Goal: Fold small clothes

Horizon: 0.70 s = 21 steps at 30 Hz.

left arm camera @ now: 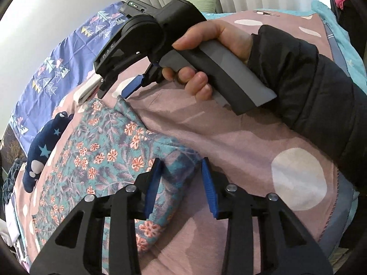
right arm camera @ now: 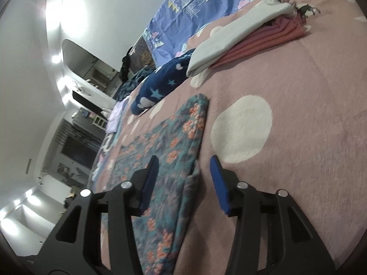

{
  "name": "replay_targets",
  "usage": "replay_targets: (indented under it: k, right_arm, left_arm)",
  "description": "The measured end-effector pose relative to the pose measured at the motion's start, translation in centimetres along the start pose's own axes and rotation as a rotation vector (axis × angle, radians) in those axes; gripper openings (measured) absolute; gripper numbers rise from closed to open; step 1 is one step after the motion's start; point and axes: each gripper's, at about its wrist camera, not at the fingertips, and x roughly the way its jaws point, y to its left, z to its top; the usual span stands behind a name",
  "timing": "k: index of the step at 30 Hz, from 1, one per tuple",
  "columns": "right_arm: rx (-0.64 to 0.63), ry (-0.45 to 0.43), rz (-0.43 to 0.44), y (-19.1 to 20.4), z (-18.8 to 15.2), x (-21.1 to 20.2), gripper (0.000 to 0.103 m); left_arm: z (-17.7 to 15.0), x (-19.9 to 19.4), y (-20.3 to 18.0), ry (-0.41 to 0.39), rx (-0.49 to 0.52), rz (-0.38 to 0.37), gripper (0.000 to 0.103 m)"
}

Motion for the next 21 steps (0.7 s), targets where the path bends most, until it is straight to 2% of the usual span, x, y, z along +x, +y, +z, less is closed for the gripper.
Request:
replay_targets:
  k: [4,8,12,14,15,18,21]
  right_arm:
    - [0.009,0.027,0.007,-0.2,0.0,0.2,0.049]
    - [-0.01,0.034,-0.01,0.1,-0.1,0.4,0.051]
    - [-0.017,0.038,-0.014,0.2,-0.2,0.4,0.052]
    - [-0.017,0.038,-0.013,0.2,-0.1,0.4,0.052]
    - [-0.017,0.039,-0.012,0.3,-0.1,0.4,0.052]
    - [-0.021,0.047,-0.002,0.4,-0.2,0.4,0.053]
    - [-0.049,0.067,-0.002,0.8,-0.3,0.8,0.056]
  left_arm:
    - [-0.2,0.1,-0.4,0.02,0.001,0.003,0.041]
    - [-1.2,0.9,-0.6,0.057,0.019,0.046,0.041]
    - [-1.3,1.6,0.0,0.055,0.017,0.082,0.041]
    - [-1.1,1.8,0.1,0.05,0.018,0.084,0.026]
    - [-0.8,1.7,0.1,0.046,0.006,0.058,0.011]
    - [-0.4,0.5,0.6,0.012,-0.032,0.021,0.005]
    - [-0.1,-0.6,1.2,-0.019,-0.054,-0.008,0.003]
